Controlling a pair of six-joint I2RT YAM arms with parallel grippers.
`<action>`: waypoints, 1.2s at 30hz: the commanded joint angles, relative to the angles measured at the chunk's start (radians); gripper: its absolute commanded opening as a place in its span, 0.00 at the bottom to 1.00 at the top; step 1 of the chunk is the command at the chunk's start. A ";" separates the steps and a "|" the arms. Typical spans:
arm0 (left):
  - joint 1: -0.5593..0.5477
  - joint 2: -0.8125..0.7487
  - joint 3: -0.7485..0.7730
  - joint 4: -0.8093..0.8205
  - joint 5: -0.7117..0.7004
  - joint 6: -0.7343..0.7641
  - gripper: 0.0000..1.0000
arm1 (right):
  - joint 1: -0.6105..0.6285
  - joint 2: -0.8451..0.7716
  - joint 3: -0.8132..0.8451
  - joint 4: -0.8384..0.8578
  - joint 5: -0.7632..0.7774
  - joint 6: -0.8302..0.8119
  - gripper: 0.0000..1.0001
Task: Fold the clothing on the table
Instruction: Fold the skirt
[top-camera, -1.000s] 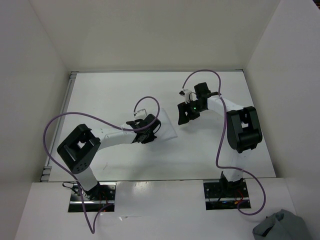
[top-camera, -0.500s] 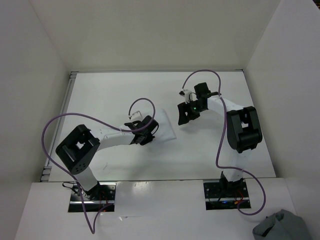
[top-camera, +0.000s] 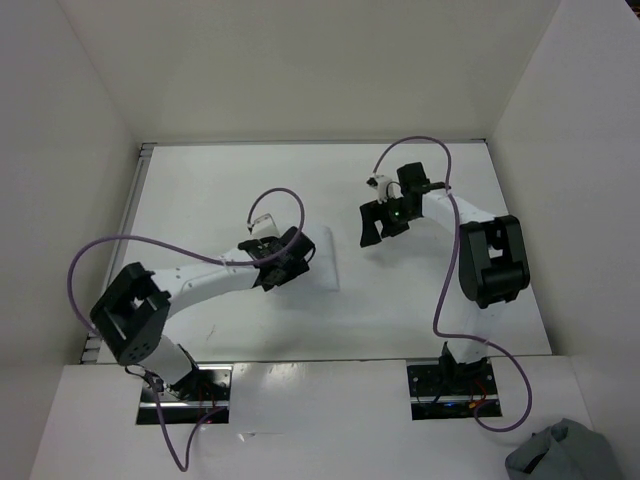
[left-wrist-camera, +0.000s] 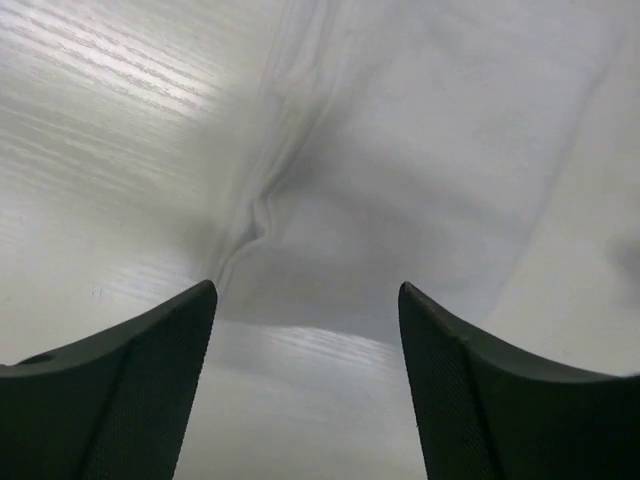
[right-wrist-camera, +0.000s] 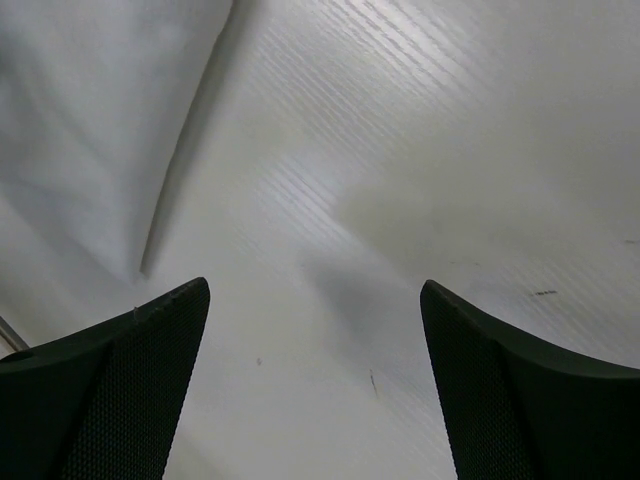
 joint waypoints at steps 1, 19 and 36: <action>-0.004 -0.125 0.060 -0.091 -0.070 0.023 0.82 | -0.015 -0.090 0.004 0.003 0.027 0.008 0.91; 0.035 -0.441 0.160 0.013 0.244 0.725 1.00 | -0.055 -0.297 -0.070 0.082 0.102 0.040 0.98; 0.058 -0.543 0.226 -0.088 -0.006 0.853 1.00 | -0.086 -0.426 -0.130 0.154 0.123 0.031 0.99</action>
